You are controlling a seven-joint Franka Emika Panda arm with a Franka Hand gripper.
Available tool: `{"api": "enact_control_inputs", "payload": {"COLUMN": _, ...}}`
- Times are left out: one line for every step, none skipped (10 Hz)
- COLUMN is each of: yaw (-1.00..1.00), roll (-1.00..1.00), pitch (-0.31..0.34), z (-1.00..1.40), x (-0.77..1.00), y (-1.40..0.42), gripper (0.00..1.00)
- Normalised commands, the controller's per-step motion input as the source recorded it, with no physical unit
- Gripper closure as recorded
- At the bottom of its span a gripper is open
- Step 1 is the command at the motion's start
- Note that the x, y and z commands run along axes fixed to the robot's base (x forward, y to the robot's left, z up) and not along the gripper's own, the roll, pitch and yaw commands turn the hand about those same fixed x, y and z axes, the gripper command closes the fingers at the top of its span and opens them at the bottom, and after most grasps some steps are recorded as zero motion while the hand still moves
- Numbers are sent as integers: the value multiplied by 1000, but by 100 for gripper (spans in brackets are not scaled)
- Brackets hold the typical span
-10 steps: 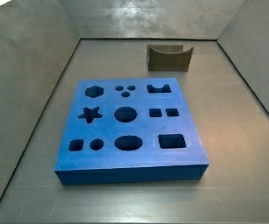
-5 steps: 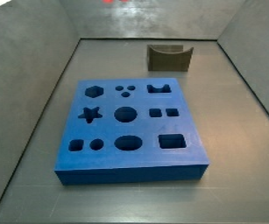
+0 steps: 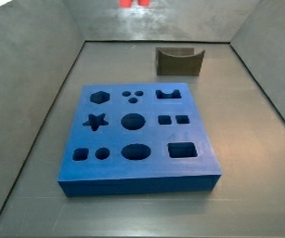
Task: Pick up the 3 prong object. Move to above the board. Insert the 3 prong object.
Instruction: Insert the 3 prong object.
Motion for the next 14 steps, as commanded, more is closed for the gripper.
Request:
{"api": "enact_control_inputs", "payload": {"yaw": 23, "roll": 134, "pitch": -123, "z": -503, "x": 0, "y": 100, "gripper": 100}}
{"api": "enact_control_inputs", "payload": {"yaw": 169, "roll": 46, "pitch": -180, "z": -623, "x": 0, "y": 71, "gripper": 100}}
{"api": "enact_control_inputs", "payload": {"yaw": 286, "roll": 0, "pitch": -220, "z": -697, "x": -14, "y": 63, "gripper": 100}}
{"api": "enact_control_inputs", "payload": {"yaw": 346, "roll": 69, "pitch": -226, "z": -817, "x": -137, "y": 29, "gripper": 100}}
{"api": "enact_control_inputs", "payload": {"yaw": 460, "roll": 0, "pitch": -243, "z": -740, "x": 0, "y": 100, "gripper": 100}}
{"api": "enact_control_inputs", "payload": {"yaw": 554, "roll": 0, "pitch": -354, "z": -654, "x": 0, "y": 143, "gripper": 100}}
{"api": "enact_control_inputs", "payload": {"yaw": 671, "roll": 0, "pitch": -346, "z": -657, "x": 0, "y": 203, "gripper": 100}}
{"api": "enact_control_inputs", "payload": {"yaw": 786, "roll": 0, "pitch": -297, "z": -663, "x": 9, "y": 211, "gripper": 100}}
{"api": "enact_control_inputs", "payload": {"yaw": 797, "roll": 0, "pitch": -286, "z": -700, "x": 0, "y": 200, "gripper": 100}}
{"api": "enact_control_inputs", "payload": {"yaw": 831, "roll": 77, "pitch": -257, "z": -800, "x": 0, "y": 111, "gripper": 100}}
{"api": "enact_control_inputs", "payload": {"yaw": 854, "roll": 54, "pitch": -240, "z": -777, "x": 0, "y": 100, "gripper": 100}}
{"api": "enact_control_inputs", "payload": {"yaw": 874, "roll": 43, "pitch": -243, "z": -769, "x": 0, "y": 137, "gripper": 100}}
{"api": "enact_control_inputs", "payload": {"yaw": 866, "roll": 0, "pitch": -226, "z": -743, "x": 0, "y": 160, "gripper": 100}}
{"api": "enact_control_inputs", "payload": {"yaw": 889, "roll": 14, "pitch": -237, "z": -743, "x": 0, "y": 154, "gripper": 100}}
